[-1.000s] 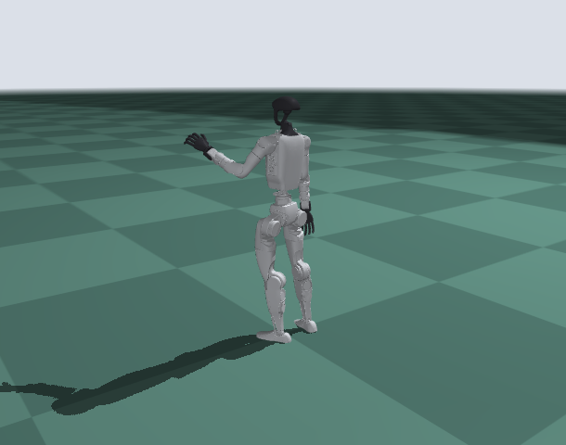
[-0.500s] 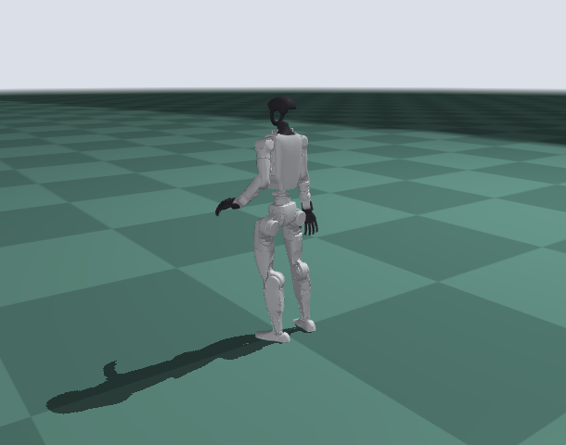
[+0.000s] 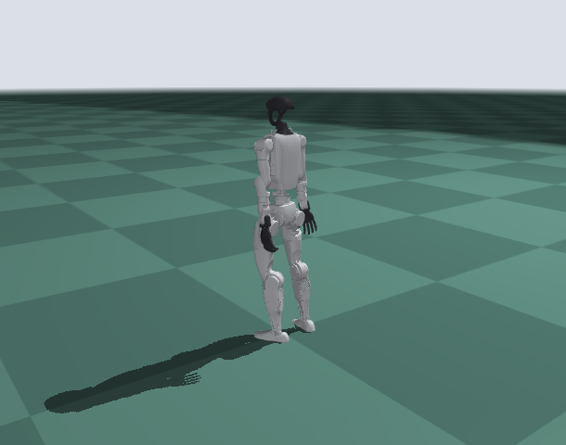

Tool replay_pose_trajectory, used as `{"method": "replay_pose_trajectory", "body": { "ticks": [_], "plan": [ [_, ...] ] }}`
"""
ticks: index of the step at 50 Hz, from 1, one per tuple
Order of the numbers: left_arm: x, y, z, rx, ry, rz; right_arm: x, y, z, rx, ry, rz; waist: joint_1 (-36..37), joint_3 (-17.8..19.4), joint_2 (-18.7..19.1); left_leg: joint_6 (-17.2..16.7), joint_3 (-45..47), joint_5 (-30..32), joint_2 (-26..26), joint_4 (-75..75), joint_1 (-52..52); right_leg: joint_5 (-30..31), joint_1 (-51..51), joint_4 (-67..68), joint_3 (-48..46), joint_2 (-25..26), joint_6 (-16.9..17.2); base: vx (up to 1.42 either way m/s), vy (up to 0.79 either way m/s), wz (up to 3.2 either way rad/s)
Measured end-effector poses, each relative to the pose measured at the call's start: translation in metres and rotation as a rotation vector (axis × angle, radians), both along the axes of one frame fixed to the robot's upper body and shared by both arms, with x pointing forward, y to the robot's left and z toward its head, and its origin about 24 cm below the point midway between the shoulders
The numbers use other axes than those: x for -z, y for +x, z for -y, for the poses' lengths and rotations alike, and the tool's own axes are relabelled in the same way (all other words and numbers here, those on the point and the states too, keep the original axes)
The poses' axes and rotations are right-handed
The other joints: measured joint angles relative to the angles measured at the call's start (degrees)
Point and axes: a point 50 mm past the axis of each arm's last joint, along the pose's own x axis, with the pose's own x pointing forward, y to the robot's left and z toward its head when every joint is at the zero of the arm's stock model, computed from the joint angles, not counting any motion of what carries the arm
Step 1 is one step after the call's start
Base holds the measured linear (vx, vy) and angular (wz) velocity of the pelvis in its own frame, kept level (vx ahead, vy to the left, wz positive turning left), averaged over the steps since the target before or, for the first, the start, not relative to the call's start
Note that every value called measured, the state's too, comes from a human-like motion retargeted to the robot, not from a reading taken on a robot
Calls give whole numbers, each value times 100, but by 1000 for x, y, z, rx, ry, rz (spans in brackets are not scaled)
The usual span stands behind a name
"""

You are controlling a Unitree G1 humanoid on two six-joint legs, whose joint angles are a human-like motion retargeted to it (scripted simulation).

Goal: In place motions

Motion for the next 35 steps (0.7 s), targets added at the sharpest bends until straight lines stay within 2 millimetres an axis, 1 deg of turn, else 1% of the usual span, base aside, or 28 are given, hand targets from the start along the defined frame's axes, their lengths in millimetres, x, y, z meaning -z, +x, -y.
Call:
{"method": "replay_pose_trajectory", "body": {
  "ticks": [3, 5, 7, 10, 12, 15, 19, 23, 29, 35],
  "plan": [
    [0, -2, 1, 48, -21, 38, 0, 1, 0, 5, 4, 25, 18, -49, 2, -4, 11, -3, 7, -5, -18, 2, -34, 5, 13, -1, 3, 0, 0, 0],
    [1, -3, 1, 82, -40, 40, 1, 1, -3, 16, 45, 36, 29, -81, -7, -8, 11, -3, 7, -8, -32, 2, -48, 5, 5, -6, 5, 0, 0, 0],
    [0, -4, 1, 122, -46, 20, 2, 0, -6, 42, 125, 36, 39, -102, -18, -14, 8, 2, 7, -9, -44, 0, -51, 2, -4, -10, 7, 0, 0, 0],
    [1, 0, 0, 204, -30, 5, 2, -6, -12, 117, 250, -10, 41, -118, -24, -18, -6, 12, 1, -15, -54, -7, -43, -4, -30, -14, 9, 0, 0, 0],
    [1, 6, -1, 250, -16, 28, 1, -9, -13, 160, 284, -32, 89, -129, -34, -17, 28, 12, -7, -18, -60, -32, -4, -38, -5, 9, 0, 0, 0, 0],
    [2, 15, -2, 303, -13, 76, 1, -12, -12, 186, 265, -25, 123, -141, -30, -16, 43, 9, -9, -21, -61, -46, 14, -50, 3, 18, 2, 0, 0, 0],
    [4, 22, 2, 310, -79, 107, 1, -13, -10, 160, 220, -19, 189, -159, -13, -12, 101, -1, 10, -26, -51, -53, -1, -31, 66, 20, 17, 0, 0, -5],
    [4, 24, 5, 278, -134, 100, 1, -10, -10, 123, 233, -29, 205, -156, 5, 20, 144, 6, 5, -44, -37, -37, -13, -32, 113, 56, -4, 0, 0, -10],
    [3, 25, 2, 286, -122, 91, 2, -5, -10, 88, 232, -23, 37, -128, -2, 18, 36, -2, -7, -41, -6, -23, 8, -35, -1, 57, -24, 0, -1, 9],
    [3, 25, 1, 292, -126, 84, 2, -4, -10, 86, 233, -18, 24, -89, -1, 17, 64, -13, 9, -40, 33, -25, 30, -28, 28, 74, -32, 0, 0, 0]
  ]
}}
